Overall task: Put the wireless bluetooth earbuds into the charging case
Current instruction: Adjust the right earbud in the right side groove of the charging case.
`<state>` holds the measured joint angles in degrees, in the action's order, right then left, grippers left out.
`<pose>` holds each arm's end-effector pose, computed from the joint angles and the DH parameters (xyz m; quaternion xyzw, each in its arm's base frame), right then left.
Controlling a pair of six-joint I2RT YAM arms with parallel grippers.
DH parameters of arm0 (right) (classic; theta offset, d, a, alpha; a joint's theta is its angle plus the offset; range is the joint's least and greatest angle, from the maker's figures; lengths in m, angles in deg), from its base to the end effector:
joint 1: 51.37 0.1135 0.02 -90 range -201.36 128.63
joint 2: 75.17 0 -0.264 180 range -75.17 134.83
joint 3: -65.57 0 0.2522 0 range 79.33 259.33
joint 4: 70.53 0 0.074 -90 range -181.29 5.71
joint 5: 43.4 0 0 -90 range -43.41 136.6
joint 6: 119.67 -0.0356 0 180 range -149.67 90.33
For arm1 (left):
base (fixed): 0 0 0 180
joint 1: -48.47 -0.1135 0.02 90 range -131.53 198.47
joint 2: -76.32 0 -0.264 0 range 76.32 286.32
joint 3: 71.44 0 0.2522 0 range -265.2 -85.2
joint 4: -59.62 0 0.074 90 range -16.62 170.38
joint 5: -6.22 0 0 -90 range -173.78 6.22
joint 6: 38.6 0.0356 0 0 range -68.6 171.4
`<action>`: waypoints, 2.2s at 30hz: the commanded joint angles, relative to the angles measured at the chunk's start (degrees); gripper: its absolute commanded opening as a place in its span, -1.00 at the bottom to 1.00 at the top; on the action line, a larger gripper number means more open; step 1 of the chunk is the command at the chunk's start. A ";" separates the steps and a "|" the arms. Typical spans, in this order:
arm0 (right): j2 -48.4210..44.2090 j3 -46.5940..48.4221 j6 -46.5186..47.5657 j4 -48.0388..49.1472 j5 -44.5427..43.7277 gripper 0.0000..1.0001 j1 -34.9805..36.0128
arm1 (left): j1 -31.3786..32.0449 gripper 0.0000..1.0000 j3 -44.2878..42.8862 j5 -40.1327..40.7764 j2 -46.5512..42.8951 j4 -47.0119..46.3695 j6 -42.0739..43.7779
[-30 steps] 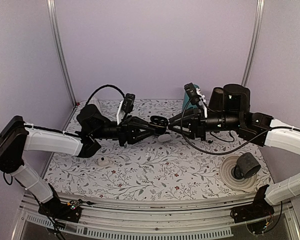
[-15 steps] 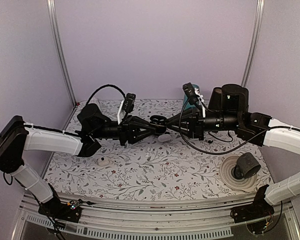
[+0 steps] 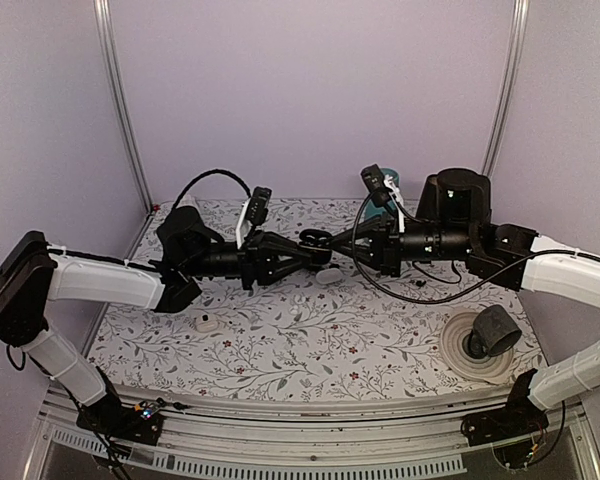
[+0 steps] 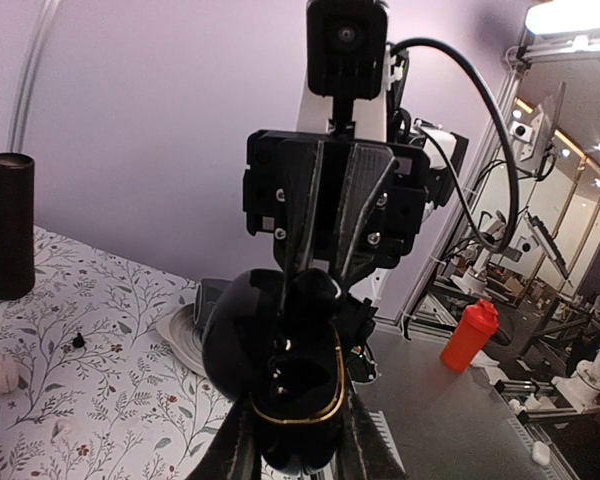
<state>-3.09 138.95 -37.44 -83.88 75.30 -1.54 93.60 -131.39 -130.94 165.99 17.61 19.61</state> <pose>0.1765 0.2355 0.3484 -0.4158 0.6471 0.4624 0.4412 0.2168 -0.2547 0.2734 0.3762 0.5349 -0.6404 0.4028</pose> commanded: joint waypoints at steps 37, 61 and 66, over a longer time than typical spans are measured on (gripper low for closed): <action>5.96 7.22 -10.28 -7.86 -12.58 -0.80 0.72 | 4.80 -1.00 -1.90 14.69 -6.86 12.92 17.37; 1.76 7.50 -13.22 -7.36 -11.65 -0.15 -0.34 | 5.07 -1.00 0.77 19.53 -10.07 13.14 20.88; 2.43 8.34 -13.17 -7.88 -10.38 -0.15 -0.34 | 4.93 -1.00 0.26 18.26 -9.72 13.42 20.89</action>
<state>-0.10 145.66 -50.05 -90.86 63.48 -1.56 97.99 -131.15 -111.01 157.22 32.52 39.46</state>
